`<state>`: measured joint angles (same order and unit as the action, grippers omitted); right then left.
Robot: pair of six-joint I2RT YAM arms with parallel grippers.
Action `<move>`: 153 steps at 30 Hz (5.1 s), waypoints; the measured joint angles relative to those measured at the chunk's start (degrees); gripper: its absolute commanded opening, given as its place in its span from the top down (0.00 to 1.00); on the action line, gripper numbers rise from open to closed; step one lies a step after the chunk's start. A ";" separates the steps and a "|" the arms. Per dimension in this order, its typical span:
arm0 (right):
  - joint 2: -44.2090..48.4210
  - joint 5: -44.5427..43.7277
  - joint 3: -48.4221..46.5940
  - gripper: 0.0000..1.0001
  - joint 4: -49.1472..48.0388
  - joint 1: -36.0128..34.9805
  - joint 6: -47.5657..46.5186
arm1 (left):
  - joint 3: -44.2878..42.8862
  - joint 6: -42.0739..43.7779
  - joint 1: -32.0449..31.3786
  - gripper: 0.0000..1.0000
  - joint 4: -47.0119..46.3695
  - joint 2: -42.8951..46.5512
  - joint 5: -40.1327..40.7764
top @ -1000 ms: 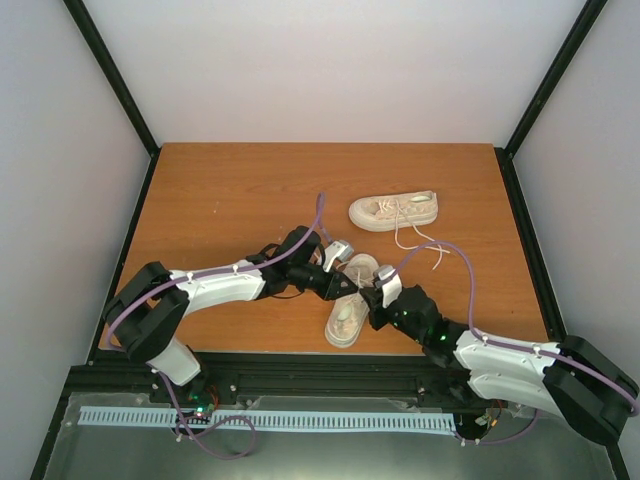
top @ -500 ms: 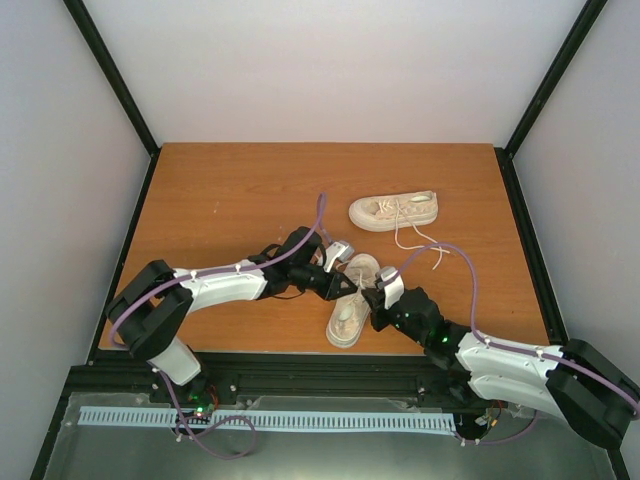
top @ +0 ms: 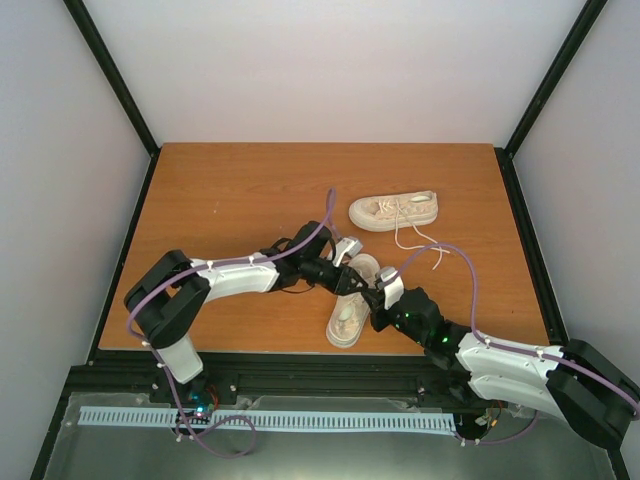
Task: Tie the shoes
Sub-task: Cross the shoelace with the shoelace.
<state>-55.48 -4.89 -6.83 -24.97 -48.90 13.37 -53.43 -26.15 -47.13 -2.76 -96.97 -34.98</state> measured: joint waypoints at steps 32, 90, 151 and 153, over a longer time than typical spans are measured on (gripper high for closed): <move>2.89 -1.01 0.59 0.97 2.12 0.00 0.59 | -3.21 -4.04 0.00 0.84 -2.43 -2.25 -1.68; -8.98 23.43 -0.63 0.49 -10.12 18.99 -3.54 | 1.79 7.98 1.40 0.99 4.04 4.59 -5.40; -5.75 2.69 -22.95 0.93 26.64 12.20 -4.57 | 3.08 4.98 1.75 0.99 1.79 6.91 1.66; -5.75 1.51 -25.57 0.93 31.39 11.41 -3.39 | 3.08 4.94 1.75 0.99 1.40 6.49 1.03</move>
<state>-61.23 -3.38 -32.40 6.42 -37.50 9.98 -50.35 -21.21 -45.39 -1.37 -90.48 -33.95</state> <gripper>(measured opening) 0.063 0.039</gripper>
